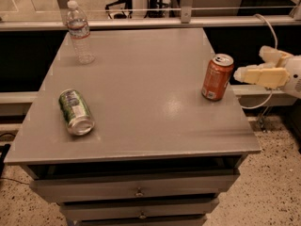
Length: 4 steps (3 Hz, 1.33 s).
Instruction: Place coke can upright
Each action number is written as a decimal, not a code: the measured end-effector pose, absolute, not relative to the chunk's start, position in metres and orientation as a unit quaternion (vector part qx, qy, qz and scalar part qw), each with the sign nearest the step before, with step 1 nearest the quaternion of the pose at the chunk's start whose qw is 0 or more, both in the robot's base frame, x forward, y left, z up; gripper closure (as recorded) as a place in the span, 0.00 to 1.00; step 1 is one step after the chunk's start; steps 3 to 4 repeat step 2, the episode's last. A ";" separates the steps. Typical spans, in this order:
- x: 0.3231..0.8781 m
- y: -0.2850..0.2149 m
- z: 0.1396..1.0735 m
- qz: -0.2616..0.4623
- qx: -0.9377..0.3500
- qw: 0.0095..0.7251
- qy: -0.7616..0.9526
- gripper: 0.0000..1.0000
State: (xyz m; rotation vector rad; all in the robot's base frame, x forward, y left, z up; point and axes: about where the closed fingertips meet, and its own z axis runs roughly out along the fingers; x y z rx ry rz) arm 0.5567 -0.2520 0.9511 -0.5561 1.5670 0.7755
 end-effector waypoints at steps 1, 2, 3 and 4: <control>0.535 -0.270 0.959 0.314 -0.273 0.570 0.708 0.00; 0.528 -0.270 0.957 0.316 -0.284 0.558 0.713 0.00; 0.528 -0.270 0.957 0.316 -0.284 0.558 0.713 0.00; 0.528 -0.270 0.957 0.316 -0.284 0.558 0.713 0.00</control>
Offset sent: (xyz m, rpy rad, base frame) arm -0.0215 -0.0183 0.0080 -0.1071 0.0557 0.0286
